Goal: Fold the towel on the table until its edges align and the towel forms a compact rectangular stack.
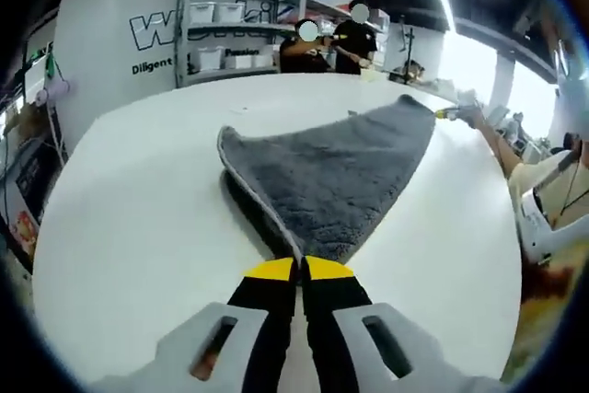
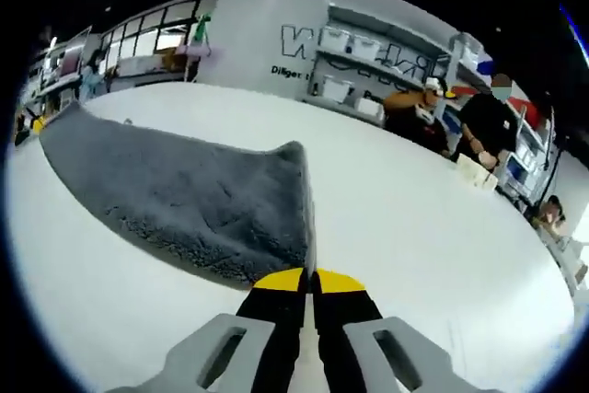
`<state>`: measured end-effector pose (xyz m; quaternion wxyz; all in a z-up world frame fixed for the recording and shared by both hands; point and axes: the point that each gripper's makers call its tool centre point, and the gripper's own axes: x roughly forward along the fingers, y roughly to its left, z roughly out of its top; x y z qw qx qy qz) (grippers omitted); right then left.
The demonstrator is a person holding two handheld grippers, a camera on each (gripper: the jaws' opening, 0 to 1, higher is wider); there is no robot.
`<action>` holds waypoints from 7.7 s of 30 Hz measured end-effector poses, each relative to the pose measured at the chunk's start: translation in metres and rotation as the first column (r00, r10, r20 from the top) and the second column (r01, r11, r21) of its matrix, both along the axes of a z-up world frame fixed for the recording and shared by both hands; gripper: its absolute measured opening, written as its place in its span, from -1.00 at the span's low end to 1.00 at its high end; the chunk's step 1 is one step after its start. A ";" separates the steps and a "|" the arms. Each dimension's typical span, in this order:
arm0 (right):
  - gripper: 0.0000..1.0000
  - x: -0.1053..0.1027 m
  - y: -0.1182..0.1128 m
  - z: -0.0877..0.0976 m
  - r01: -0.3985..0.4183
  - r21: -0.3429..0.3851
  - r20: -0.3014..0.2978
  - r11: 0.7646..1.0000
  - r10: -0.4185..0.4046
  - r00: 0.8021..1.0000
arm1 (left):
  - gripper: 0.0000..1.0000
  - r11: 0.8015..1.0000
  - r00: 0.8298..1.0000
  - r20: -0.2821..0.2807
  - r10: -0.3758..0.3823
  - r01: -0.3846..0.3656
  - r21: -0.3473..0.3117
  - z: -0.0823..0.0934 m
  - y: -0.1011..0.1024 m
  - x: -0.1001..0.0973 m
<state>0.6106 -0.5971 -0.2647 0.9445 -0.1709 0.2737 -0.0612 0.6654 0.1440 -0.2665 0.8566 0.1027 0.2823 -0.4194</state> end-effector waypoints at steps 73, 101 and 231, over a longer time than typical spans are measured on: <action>-0.42 0.016 0.165 0.038 -0.289 -0.319 0.012 0.903 0.309 0.951 | -0.25 0.980 0.997 0.076 0.030 -0.015 -0.197 0.037 -0.004 -0.007; -0.96 0.034 0.201 0.069 -0.329 -0.035 0.202 0.944 0.329 0.922 | -0.28 0.979 0.997 0.073 0.036 -0.021 -0.200 0.036 -0.003 -0.005; -0.94 0.092 0.650 0.135 -0.933 -0.006 0.292 0.359 0.893 0.342 | 0.98 0.983 0.984 0.151 -0.093 0.115 -0.142 0.020 -0.015 -0.030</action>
